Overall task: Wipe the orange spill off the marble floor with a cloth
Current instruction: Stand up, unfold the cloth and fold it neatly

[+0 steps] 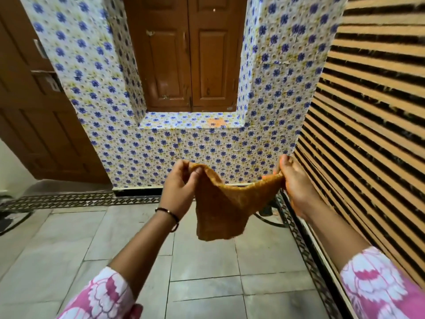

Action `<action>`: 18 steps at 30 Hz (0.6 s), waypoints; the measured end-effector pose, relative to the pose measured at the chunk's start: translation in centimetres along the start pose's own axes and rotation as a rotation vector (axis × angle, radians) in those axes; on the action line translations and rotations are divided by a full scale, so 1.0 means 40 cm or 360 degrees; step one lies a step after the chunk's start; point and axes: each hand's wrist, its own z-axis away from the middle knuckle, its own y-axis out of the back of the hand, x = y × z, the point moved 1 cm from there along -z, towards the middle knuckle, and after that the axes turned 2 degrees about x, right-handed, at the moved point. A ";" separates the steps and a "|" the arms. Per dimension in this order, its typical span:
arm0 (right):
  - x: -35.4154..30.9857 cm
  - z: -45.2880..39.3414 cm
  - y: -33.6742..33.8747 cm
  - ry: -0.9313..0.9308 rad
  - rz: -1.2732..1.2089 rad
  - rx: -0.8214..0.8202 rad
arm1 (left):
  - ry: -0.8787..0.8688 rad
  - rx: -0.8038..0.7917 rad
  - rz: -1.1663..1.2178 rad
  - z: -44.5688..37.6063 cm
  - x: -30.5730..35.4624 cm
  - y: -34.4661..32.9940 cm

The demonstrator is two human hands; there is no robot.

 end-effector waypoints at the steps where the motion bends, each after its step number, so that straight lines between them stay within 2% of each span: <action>1: -0.004 0.011 0.019 -0.0005 -0.0038 -0.0033 | -0.0013 0.0034 0.0010 0.006 0.014 0.012; 3: -0.007 0.027 0.061 -0.0038 -0.0178 -0.0189 | -0.0015 0.0098 0.0048 0.018 0.041 0.031; 6: -0.029 0.053 0.121 -0.0104 -0.0361 -0.0575 | 0.0037 0.0119 0.0169 0.030 0.077 0.048; 8: -0.044 0.067 0.155 -0.0184 -0.0467 -0.0643 | 0.0069 0.0116 0.0234 0.042 0.101 0.047; 14: -0.064 0.098 0.233 -0.0292 -0.0423 -0.0255 | 0.0154 0.0172 0.0351 0.068 0.141 0.033; 18: -0.057 0.114 0.273 -0.0256 -0.0617 -0.0077 | 0.0157 0.0112 0.0387 0.096 0.164 0.021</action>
